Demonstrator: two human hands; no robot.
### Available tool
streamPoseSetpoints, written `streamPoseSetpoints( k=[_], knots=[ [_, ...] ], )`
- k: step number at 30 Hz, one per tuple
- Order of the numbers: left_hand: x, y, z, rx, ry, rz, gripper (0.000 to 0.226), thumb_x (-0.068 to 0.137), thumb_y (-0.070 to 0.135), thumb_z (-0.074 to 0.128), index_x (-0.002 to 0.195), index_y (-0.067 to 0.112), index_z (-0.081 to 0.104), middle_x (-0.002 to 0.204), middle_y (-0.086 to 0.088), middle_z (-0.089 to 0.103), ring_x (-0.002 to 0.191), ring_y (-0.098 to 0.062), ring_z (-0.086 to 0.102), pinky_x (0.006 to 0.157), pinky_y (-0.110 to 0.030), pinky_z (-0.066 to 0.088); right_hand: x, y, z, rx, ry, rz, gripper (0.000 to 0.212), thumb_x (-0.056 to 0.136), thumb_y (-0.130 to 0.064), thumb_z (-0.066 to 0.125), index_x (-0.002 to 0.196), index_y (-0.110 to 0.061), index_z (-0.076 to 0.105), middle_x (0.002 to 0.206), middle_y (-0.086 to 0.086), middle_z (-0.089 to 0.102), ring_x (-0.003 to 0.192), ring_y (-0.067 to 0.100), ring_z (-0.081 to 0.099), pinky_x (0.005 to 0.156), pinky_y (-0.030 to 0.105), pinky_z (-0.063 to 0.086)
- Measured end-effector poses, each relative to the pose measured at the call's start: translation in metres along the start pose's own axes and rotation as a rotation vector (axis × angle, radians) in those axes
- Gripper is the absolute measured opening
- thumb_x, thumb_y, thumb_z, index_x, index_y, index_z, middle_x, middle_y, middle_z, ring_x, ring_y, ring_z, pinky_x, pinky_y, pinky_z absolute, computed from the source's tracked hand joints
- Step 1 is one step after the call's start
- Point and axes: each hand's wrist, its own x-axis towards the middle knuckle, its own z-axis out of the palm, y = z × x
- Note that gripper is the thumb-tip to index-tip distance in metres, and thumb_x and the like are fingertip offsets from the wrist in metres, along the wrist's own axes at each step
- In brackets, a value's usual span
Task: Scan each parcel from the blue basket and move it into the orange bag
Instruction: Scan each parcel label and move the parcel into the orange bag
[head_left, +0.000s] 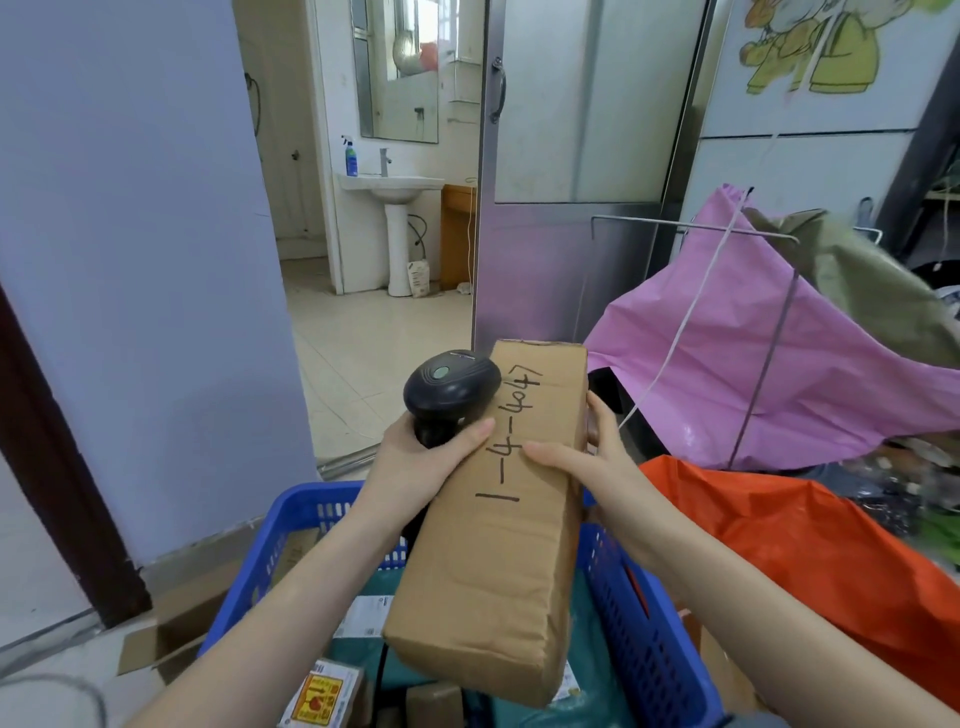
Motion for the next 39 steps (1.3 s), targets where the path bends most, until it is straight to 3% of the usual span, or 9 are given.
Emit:
streamPoseSetpoints(
  k=[5, 10, 13, 16, 21, 24, 29, 33, 39],
  knots=[
    [0.003, 0.005, -0.008, -0.165, -0.082, -0.109, 0.035, 0.081, 0.035, 0.072, 0.109, 0.015, 0.065, 0.1, -0.001, 0.074, 0.093, -0.016, 0.069, 0.084, -0.034, 0.054, 0.003, -0.001, -0.011, 0.183, 0.095, 0.044, 0.091, 0.062, -0.02, 0.085, 0.137, -0.033, 0.034, 0.126, 0.0, 0.057, 0.103, 0.019, 0.065, 0.08, 0.044, 0.057],
    [-0.002, -0.001, -0.007, -0.311, -0.233, -0.188, 0.062, 0.068, 0.045, 0.077, 0.121, 0.016, 0.062, 0.099, -0.001, 0.072, 0.091, -0.02, 0.068, 0.078, -0.03, 0.05, -0.002, -0.005, -0.014, 0.407, 0.019, 0.109, 0.07, 0.073, -0.03, 0.075, 0.135, -0.021, 0.043, 0.119, 0.004, 0.067, 0.089, 0.017, 0.07, 0.064, 0.031, 0.057],
    [-0.006, 0.004, -0.004, -0.3, -0.223, -0.112, 0.044, 0.07, 0.044, 0.073, 0.107, 0.021, 0.065, 0.071, 0.01, 0.071, 0.08, -0.011, 0.065, 0.071, -0.027, 0.048, -0.003, -0.005, -0.009, 0.161, 0.02, 0.182, 0.048, 0.091, -0.046, 0.056, 0.131, -0.021, 0.048, 0.114, 0.0, 0.066, 0.091, 0.013, 0.065, 0.073, 0.03, 0.055],
    [-0.006, 0.006, -0.007, -0.275, -0.194, -0.089, 0.028, 0.081, 0.038, 0.067, 0.104, 0.023, 0.065, 0.085, 0.006, 0.076, 0.083, -0.013, 0.069, 0.074, -0.029, 0.05, -0.008, -0.007, -0.013, -0.003, 0.061, 0.187, 0.039, 0.095, -0.042, 0.052, 0.129, -0.023, 0.047, 0.101, -0.001, 0.064, 0.081, 0.014, 0.064, 0.059, 0.027, 0.053],
    [-0.007, 0.013, -0.005, -0.188, -0.21, -0.011, 0.02, 0.08, 0.035, 0.067, 0.099, 0.031, 0.062, 0.089, 0.012, 0.076, 0.096, -0.01, 0.067, 0.081, -0.028, 0.05, -0.013, -0.006, -0.017, 0.002, -0.078, 0.205, 0.067, 0.071, -0.065, 0.06, 0.131, -0.038, 0.044, 0.114, -0.007, 0.068, 0.104, 0.019, 0.066, 0.087, 0.047, 0.055],
    [-0.011, 0.017, 0.0, -0.174, -0.237, 0.014, 0.01, 0.086, 0.03, 0.064, 0.093, 0.033, 0.057, 0.073, 0.021, 0.073, 0.077, -0.001, 0.067, 0.075, -0.024, 0.05, -0.014, -0.005, -0.017, 0.009, -0.099, 0.213, 0.087, 0.063, -0.047, 0.074, 0.14, -0.033, 0.036, 0.111, -0.003, 0.071, 0.101, 0.02, 0.068, 0.083, 0.046, 0.056],
    [-0.014, 0.017, -0.001, -0.185, -0.249, 0.019, 0.042, 0.07, 0.041, 0.07, 0.109, 0.033, 0.057, 0.105, 0.008, 0.073, 0.099, -0.014, 0.068, 0.08, -0.027, 0.051, -0.017, -0.005, -0.02, 0.01, -0.037, 0.199, 0.083, 0.071, -0.035, 0.077, 0.142, -0.028, 0.035, 0.1, -0.004, 0.075, 0.086, 0.013, 0.073, 0.068, 0.031, 0.057],
    [-0.013, 0.014, -0.001, -0.214, -0.217, 0.001, 0.062, 0.065, 0.044, 0.072, 0.122, 0.027, 0.055, 0.117, 0.002, 0.07, 0.1, -0.018, 0.07, 0.084, -0.032, 0.05, -0.017, -0.004, -0.022, -0.028, -0.025, 0.179, 0.084, 0.074, -0.033, 0.077, 0.143, -0.028, 0.03, 0.102, -0.003, 0.075, 0.09, 0.013, 0.072, 0.086, 0.039, 0.055],
    [-0.012, 0.018, -0.008, 0.008, -0.118, 0.123, 0.012, 0.084, 0.032, 0.067, 0.094, 0.029, 0.061, 0.076, 0.001, 0.07, 0.065, -0.004, 0.066, 0.069, -0.019, 0.049, -0.013, -0.003, -0.028, -0.091, 0.025, 0.177, 0.089, 0.072, -0.032, 0.08, 0.145, -0.028, 0.028, 0.107, 0.0, 0.072, 0.09, 0.017, 0.072, 0.081, 0.035, 0.057]
  ],
)
